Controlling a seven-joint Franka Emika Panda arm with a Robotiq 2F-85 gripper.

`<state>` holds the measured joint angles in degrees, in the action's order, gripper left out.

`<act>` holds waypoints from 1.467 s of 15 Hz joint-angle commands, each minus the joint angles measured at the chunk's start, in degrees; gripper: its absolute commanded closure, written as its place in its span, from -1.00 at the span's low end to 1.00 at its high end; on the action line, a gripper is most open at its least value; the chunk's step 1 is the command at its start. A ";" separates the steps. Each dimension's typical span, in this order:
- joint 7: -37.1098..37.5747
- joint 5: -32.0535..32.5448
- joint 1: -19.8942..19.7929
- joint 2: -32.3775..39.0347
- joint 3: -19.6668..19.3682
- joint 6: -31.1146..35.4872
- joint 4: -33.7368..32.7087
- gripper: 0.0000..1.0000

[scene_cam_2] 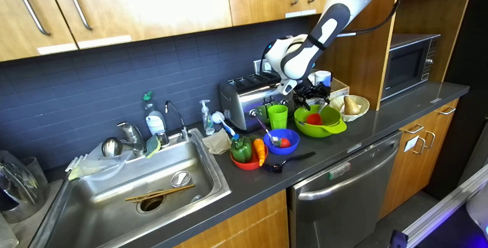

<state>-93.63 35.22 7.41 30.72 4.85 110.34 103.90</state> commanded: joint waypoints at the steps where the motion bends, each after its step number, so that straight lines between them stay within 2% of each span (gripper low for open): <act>1: 1.90 0.32 1.13 -0.14 0.81 -3.05 -2.03 -1.00; 12: 2.60 -5.49 -0.12 6.07 0.26 -17.13 -15.24 -1.00; 22: 1.86 -6.76 -0.79 13.35 -0.63 -22.41 -24.67 -1.00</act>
<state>-91.66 28.97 6.63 40.45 4.88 90.78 84.24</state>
